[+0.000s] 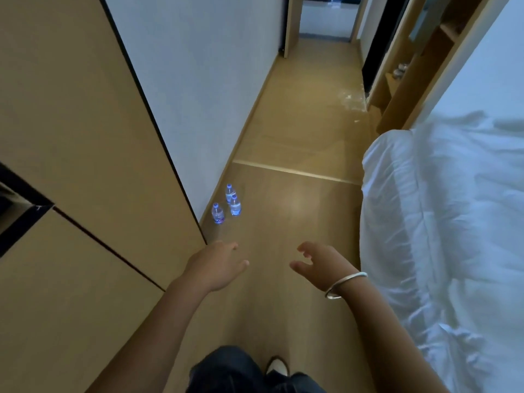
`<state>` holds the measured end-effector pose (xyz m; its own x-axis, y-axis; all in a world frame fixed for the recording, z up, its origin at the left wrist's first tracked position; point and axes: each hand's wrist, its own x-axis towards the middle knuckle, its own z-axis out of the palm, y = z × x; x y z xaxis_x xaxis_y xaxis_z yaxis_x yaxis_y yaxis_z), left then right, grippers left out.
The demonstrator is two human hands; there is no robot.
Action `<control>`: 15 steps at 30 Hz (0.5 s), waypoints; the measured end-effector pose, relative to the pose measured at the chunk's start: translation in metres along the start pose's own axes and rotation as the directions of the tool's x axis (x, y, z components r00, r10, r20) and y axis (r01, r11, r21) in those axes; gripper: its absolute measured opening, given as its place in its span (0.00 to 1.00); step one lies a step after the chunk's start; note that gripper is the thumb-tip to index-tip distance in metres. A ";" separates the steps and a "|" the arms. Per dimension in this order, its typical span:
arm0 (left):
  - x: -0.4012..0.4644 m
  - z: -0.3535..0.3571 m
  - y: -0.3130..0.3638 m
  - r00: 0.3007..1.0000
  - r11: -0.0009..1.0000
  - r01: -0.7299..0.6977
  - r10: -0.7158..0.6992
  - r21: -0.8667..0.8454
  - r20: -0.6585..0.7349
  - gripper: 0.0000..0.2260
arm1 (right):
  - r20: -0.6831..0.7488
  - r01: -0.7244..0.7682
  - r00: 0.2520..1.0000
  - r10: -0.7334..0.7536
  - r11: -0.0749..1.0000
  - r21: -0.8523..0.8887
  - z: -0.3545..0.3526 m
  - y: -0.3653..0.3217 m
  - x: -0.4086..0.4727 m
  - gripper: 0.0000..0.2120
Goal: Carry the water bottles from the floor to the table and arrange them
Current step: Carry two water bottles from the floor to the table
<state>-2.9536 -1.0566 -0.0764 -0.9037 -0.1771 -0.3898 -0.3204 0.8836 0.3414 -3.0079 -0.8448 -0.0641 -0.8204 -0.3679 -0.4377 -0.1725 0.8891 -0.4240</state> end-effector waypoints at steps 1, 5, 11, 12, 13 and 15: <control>0.013 -0.003 0.002 1.000 1.000 0.013 -0.013 -0.006 -0.002 0.21 | 0.016 0.007 1.000 -0.007 1.000 -0.001 -0.006 0.001 0.013 0.23; 0.068 -0.019 0.009 0.999 0.998 0.039 -0.039 -0.052 -0.004 0.11 | 0.059 0.025 0.998 -0.023 0.999 -0.021 -0.031 0.006 0.066 0.23; 0.175 -0.049 0.011 1.000 0.995 0.016 -0.016 -0.102 -0.003 0.11 | 0.110 0.037 0.993 -0.030 0.997 -0.060 -0.067 0.006 0.164 0.25; 0.197 -0.057 0.008 1.000 0.994 0.016 -0.017 -0.108 -0.010 0.10 | 0.113 0.039 0.993 -0.031 0.997 -0.071 -0.074 0.003 0.184 0.25; 0.221 -0.065 0.006 1.000 0.992 0.024 -0.027 -0.126 -0.015 0.10 | 0.112 0.043 0.993 -0.034 0.996 -0.079 -0.082 0.000 0.205 0.25; 0.267 -0.083 -0.001 0.999 0.987 0.046 -0.049 -0.151 -0.013 0.10 | 0.113 0.050 0.993 -0.041 0.996 -0.072 -0.099 -0.011 0.248 0.24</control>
<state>-3.2182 -1.1407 -0.1103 -0.8907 -0.2253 -0.3949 -0.4008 0.7991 0.4482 -3.2629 -0.9191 -0.0891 -0.7459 -0.4325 -0.5064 -0.2520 0.8872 -0.3865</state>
